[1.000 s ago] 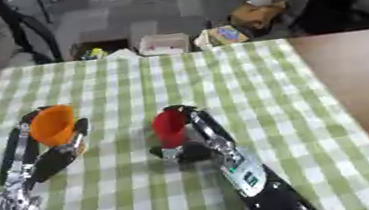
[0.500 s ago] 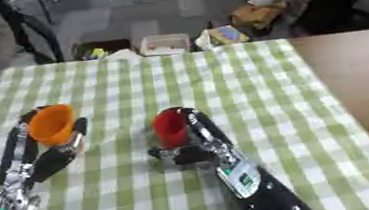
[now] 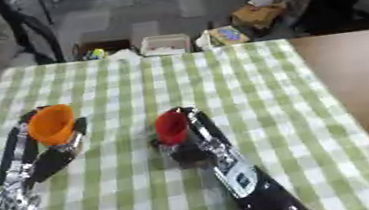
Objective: Pour the contents of one cup into another cup.
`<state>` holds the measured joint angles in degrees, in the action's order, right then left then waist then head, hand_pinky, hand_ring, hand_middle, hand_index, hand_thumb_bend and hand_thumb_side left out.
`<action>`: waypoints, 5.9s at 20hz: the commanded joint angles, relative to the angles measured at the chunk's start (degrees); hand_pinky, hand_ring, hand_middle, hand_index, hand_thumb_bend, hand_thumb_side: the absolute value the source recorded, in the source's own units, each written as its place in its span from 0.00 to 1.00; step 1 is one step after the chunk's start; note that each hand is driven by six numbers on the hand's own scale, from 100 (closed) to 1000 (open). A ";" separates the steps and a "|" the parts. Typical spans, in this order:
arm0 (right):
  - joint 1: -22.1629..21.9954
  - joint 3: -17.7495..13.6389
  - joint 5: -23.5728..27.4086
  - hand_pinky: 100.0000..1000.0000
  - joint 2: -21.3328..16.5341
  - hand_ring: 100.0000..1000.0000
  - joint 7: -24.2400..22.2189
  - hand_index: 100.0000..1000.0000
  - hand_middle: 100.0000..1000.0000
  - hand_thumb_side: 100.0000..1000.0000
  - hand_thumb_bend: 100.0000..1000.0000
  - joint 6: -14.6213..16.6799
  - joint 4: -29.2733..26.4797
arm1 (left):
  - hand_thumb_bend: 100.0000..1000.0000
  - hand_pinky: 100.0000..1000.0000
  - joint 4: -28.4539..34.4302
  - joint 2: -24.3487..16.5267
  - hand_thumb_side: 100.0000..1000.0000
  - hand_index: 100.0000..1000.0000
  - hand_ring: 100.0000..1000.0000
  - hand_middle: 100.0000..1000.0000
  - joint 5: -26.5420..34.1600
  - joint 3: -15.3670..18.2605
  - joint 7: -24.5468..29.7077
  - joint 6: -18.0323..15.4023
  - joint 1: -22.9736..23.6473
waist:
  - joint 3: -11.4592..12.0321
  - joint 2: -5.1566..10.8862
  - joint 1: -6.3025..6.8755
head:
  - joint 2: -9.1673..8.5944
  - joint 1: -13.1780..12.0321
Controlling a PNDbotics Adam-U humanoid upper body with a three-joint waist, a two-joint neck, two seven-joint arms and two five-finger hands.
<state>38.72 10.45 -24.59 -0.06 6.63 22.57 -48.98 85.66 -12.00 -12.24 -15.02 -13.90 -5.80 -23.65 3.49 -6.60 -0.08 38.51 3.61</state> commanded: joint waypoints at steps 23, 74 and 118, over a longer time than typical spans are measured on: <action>0.23 4.04 4.30 0.52 -1.20 0.36 -3.66 0.54 0.30 0.00 0.00 0.63 -6.19 | 0.00 0.35 3.84 -3.98 0.24 0.60 0.45 0.35 2.69 -0.44 1.62 2.01 -2.19 | -0.56 1.09 0.16 | -0.44 0.29; 0.18 12.86 12.05 0.52 0.98 0.36 -23.00 0.54 0.30 0.00 0.00 1.91 -9.99 | 0.00 0.36 12.77 -14.92 0.09 0.53 0.38 0.29 -19.70 -8.55 24.37 4.13 -13.54 | -0.88 1.89 0.01 | -1.03 0.83; -0.16 14.06 19.33 0.51 1.75 0.37 -27.88 0.54 0.30 0.00 0.00 -1.12 -9.70 | 0.00 0.41 7.47 -12.94 0.02 0.48 0.31 0.25 -38.58 -12.36 29.43 -3.77 -17.42 | -1.35 2.18 0.13 | -0.92 0.87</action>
<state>37.77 24.41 -6.03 1.37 -20.96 21.40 -57.29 92.81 -24.60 -50.27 -27.49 15.65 -9.19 -39.75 2.17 -5.33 -0.16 38.12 4.46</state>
